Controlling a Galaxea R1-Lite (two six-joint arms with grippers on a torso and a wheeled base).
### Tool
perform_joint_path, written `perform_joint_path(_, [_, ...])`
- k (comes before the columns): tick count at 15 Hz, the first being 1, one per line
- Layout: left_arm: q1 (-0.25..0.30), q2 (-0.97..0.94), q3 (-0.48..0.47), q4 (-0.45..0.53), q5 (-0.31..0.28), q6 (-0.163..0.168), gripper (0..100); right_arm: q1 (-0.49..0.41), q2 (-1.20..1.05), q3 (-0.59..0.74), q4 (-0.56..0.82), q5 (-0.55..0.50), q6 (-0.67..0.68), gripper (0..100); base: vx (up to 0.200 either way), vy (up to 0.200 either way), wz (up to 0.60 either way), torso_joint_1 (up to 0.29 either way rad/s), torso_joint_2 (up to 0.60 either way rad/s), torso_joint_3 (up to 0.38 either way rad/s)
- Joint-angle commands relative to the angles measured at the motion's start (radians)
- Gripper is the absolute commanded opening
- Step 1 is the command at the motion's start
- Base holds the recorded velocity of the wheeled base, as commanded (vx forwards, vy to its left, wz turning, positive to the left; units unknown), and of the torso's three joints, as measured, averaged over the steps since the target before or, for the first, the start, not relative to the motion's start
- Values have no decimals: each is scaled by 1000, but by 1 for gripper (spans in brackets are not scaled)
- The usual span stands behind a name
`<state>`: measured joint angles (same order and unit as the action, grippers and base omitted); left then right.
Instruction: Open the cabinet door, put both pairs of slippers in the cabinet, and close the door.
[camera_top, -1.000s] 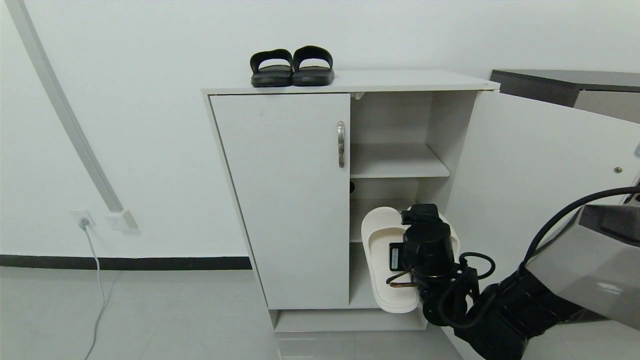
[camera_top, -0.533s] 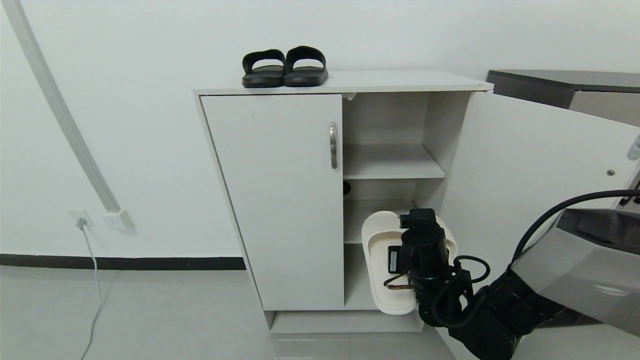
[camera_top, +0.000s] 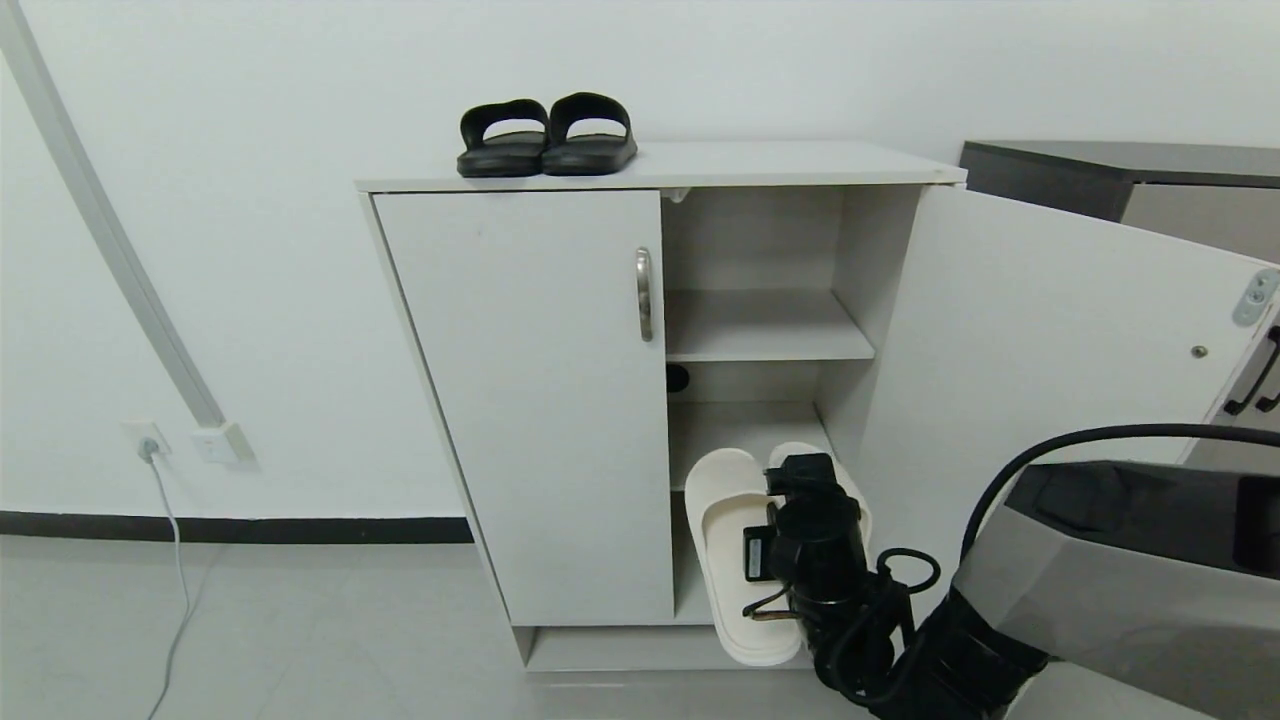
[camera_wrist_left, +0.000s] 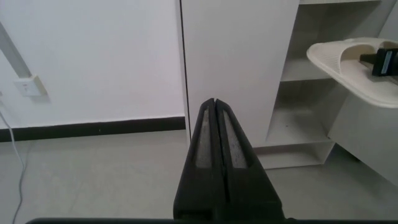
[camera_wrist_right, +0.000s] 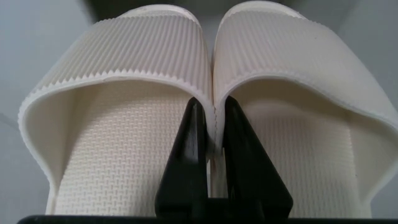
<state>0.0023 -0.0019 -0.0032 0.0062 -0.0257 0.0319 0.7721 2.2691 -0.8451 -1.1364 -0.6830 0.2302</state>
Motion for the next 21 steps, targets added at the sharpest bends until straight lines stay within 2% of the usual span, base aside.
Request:
perform_joint_path(1, [1, 2, 0, 0, 1, -1, 0, -5, 24, -2, -2, 0, 1, 0, 0, 0, 0, 0, 0, 0])
perform_joint_path(11, [1, 3, 0, 0, 0, 0, 0, -8, 52, 0, -25, -4, 0, 0, 0, 0, 0, 0, 0, 0])
perform_joint_path(21, [1, 3, 0, 0, 0, 3, 0, -8, 101, -20, -48, 0, -5, 0, 0, 0, 0, 2, 4, -170])
